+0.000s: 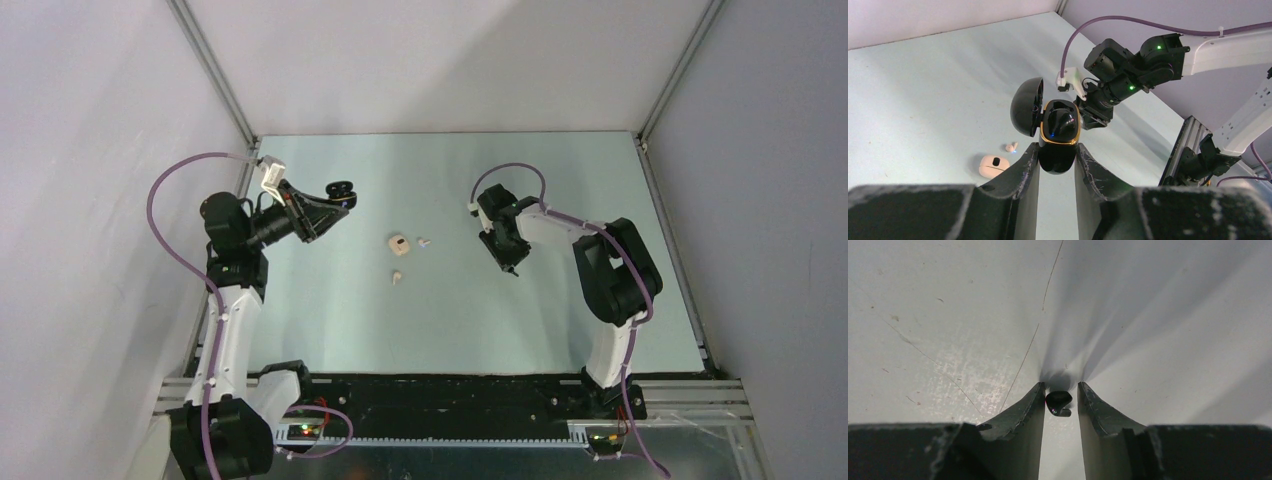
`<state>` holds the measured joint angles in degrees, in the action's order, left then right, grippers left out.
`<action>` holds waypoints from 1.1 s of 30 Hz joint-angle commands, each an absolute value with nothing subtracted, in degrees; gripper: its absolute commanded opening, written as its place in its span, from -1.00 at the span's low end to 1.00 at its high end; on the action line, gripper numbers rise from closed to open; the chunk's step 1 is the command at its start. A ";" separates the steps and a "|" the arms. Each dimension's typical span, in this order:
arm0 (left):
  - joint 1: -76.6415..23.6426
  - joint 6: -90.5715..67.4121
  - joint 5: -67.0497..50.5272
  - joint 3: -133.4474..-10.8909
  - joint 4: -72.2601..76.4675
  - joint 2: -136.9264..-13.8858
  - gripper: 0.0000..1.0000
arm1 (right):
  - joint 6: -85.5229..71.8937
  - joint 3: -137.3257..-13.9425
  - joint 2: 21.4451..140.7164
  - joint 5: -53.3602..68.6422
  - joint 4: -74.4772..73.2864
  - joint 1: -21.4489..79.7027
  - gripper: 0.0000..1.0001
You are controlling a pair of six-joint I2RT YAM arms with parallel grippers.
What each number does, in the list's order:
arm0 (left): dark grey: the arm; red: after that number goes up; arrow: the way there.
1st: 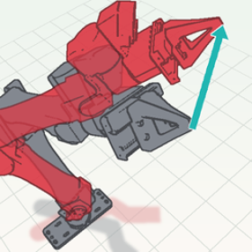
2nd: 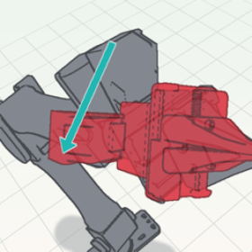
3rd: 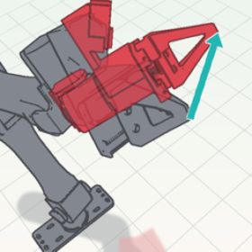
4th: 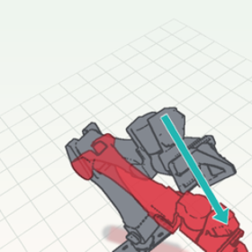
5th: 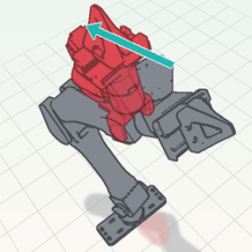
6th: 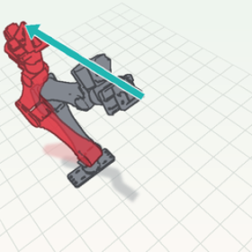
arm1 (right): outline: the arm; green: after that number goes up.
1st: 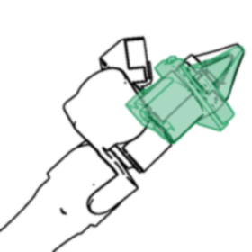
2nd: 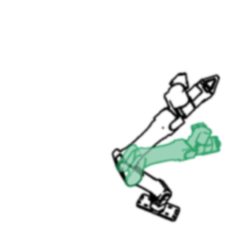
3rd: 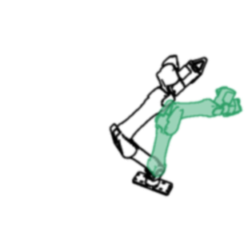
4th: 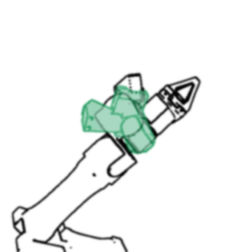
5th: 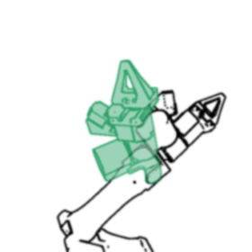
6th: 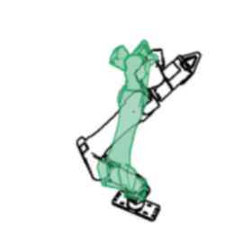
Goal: Insert the wireless bluetooth earbuds into the charging case
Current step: Pick up the earbud from the center of the board.
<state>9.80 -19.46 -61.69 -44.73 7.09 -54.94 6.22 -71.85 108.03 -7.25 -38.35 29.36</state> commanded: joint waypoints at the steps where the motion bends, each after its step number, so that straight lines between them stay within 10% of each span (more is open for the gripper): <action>1: 10.18 -18.71 -61.89 -44.14 8.34 -53.36 -1.00 | 5.10 -70.73 107.49 -6.90 -39.77 29.58 -0.28; 22: 10.14 -17.75 -61.86 -43.06 8.34 -53.10 -1.00 | 5.55 -69.50 106.25 -1.64 -40.29 28.89 -0.54; 33: 2.32 -8.91 -73.33 -48.85 8.35 -62.54 -1.00 | 38.03 -77.13 88.78 60.72 -54.35 18.64 -0.76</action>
